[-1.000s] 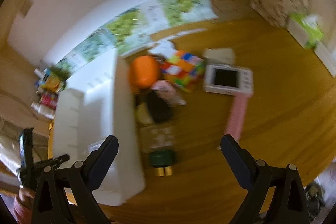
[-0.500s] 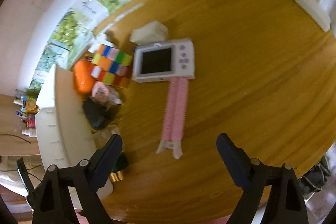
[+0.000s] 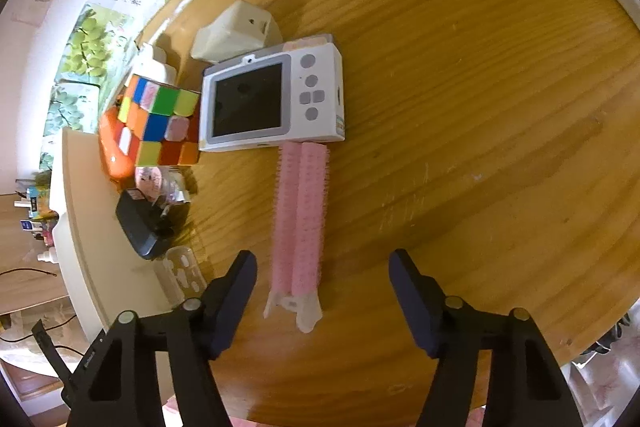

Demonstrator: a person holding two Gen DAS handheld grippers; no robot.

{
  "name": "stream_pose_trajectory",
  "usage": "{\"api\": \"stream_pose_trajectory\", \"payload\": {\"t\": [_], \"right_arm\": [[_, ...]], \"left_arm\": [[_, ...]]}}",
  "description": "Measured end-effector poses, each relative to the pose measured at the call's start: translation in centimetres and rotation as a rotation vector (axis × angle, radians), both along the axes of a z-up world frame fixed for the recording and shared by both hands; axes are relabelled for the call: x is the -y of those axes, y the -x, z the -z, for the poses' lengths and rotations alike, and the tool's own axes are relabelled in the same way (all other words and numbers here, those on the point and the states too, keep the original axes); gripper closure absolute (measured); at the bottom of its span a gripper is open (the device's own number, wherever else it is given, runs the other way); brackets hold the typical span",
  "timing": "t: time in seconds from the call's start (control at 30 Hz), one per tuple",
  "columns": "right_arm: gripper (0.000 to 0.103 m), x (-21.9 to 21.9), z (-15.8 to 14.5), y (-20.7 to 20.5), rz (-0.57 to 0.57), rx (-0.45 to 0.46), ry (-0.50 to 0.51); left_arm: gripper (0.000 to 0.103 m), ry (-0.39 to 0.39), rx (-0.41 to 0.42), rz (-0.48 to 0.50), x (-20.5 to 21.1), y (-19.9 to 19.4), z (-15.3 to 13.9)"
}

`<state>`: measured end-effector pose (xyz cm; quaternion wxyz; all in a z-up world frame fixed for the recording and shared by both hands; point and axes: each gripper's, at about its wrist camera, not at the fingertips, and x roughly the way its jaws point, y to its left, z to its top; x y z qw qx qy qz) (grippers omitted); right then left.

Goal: Organize rigid objects
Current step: 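Grasp the pink hair roller on the table with the right tool, then carry the pink roller into the tray and open the right tool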

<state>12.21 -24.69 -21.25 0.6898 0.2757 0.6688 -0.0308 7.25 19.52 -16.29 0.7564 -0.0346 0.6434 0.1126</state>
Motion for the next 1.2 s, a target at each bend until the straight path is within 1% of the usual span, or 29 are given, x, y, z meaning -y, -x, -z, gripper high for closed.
{"api": "stream_pose_trajectory", "payload": {"t": [0.1,0.23,0.37,0.47,0.67,0.8,1.03,1.1,1.2], "right_arm": [[0.040,0.2,0.3,-0.3,0.000,-0.014,0.001],[0.042,0.3,0.4,-0.8,-0.020,-0.009,0.008],[0.046,-0.2,0.4,-1.5,-0.044,-0.005,0.016],[0.054,-1.0,0.5,-2.4,-0.065,0.001,0.016],[0.075,-2.5,0.1,-3.2,-0.103,0.027,0.015],[0.077,-3.3,0.0,-3.4,-0.115,0.031,0.033],[0.078,-3.8,0.1,-3.0,-0.089,0.022,0.038],[0.078,-3.5,-0.1,-1.6,-0.083,0.021,0.040],[0.078,-4.1,-0.2,-0.9,-0.070,0.017,0.039]], "left_arm": [[0.088,-0.003,0.001,-0.005,0.2,0.2,-0.1],[0.088,-0.006,0.001,-0.010,0.3,0.3,-0.1],[0.088,-0.012,-0.001,-0.012,0.4,0.4,-0.1],[0.087,-0.014,0.001,-0.015,0.4,0.4,0.0],[0.087,-0.020,0.001,-0.011,0.5,0.5,0.0],[0.087,-0.020,-0.002,-0.005,0.5,0.5,0.0],[0.088,-0.008,-0.021,0.015,0.5,0.8,0.2],[0.090,0.003,-0.031,0.021,0.4,0.9,0.4],[0.090,0.034,-0.049,0.030,0.1,1.0,0.6]]}}
